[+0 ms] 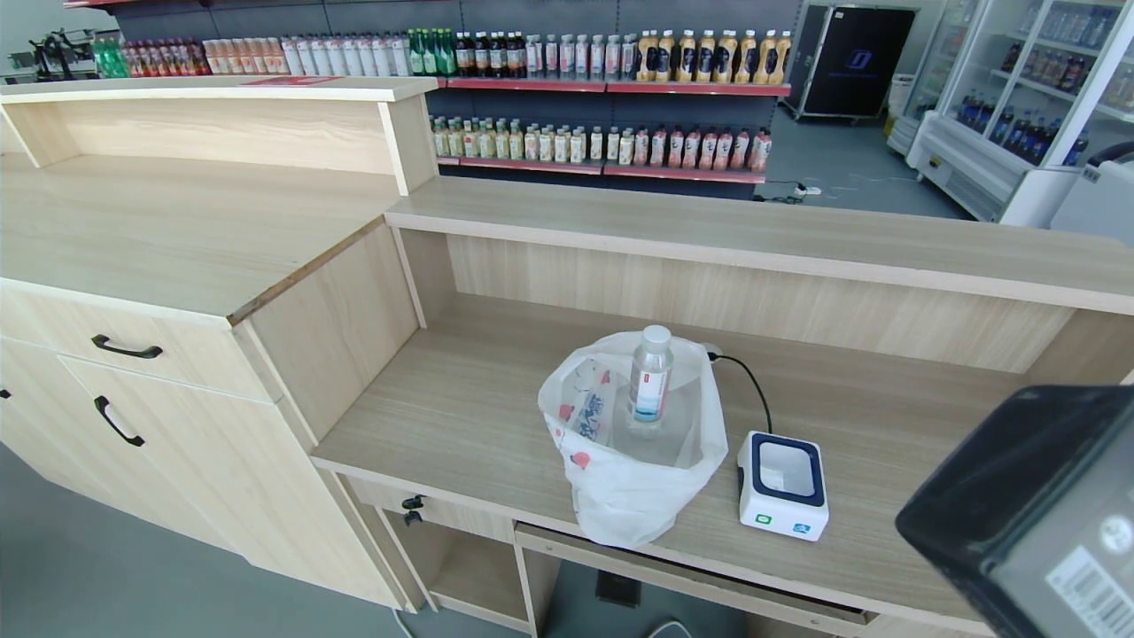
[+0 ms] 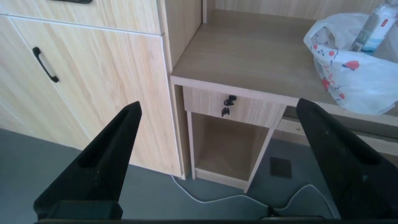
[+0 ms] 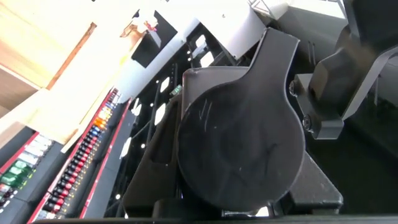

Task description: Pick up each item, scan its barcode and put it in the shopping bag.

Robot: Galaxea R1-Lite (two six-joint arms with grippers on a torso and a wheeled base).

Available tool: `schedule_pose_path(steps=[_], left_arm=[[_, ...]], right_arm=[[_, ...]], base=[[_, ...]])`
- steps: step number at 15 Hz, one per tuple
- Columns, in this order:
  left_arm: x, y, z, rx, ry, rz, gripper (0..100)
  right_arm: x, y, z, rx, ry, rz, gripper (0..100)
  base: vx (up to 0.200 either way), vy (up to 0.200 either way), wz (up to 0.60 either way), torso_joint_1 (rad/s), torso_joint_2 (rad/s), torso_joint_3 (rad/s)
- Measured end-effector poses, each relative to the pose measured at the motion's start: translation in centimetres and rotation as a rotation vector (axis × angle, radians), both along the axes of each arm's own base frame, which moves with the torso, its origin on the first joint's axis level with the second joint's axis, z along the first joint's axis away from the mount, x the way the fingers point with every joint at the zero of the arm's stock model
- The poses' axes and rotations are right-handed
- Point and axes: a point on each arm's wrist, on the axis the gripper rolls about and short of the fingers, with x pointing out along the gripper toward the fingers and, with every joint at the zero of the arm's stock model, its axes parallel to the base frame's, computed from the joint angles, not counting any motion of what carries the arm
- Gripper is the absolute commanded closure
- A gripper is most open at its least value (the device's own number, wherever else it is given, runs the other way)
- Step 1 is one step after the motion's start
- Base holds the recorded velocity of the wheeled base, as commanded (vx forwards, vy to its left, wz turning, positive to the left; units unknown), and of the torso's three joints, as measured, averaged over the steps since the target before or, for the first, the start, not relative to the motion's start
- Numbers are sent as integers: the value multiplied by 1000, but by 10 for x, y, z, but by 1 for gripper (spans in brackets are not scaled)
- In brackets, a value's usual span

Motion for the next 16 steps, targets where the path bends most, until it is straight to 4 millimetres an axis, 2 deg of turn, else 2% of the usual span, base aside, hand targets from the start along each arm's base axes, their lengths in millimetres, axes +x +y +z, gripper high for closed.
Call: schedule_pose_path(steps=[3, 4, 7, 11, 14, 16], left_arm=[[0, 0, 0, 0, 0, 0, 0], [0, 0, 0, 0, 0, 0, 0], [0, 0, 0, 0, 0, 0, 0], [0, 0, 0, 0, 0, 0, 0], [0, 0, 0, 0, 0, 0, 0], [0, 0, 0, 0, 0, 0, 0]], right_arm=[[3, -1, 6, 12, 27, -21, 100], [6, -3, 10, 31, 110, -67, 100], [23, -16, 12, 159, 577, -331, 100], [45, -55, 15, 522, 987, -712, 100], [46, -71, 10, 838, 1359, -749, 100], [51, -81, 9, 957, 1423, -790, 100]], base=[[0, 0, 0, 0, 0, 0], [0, 0, 0, 0, 0, 0], [0, 0, 0, 0, 0, 0], [0, 0, 0, 0, 0, 0], [0, 0, 0, 0, 0, 0], [0, 0, 600, 7, 10, 2]])
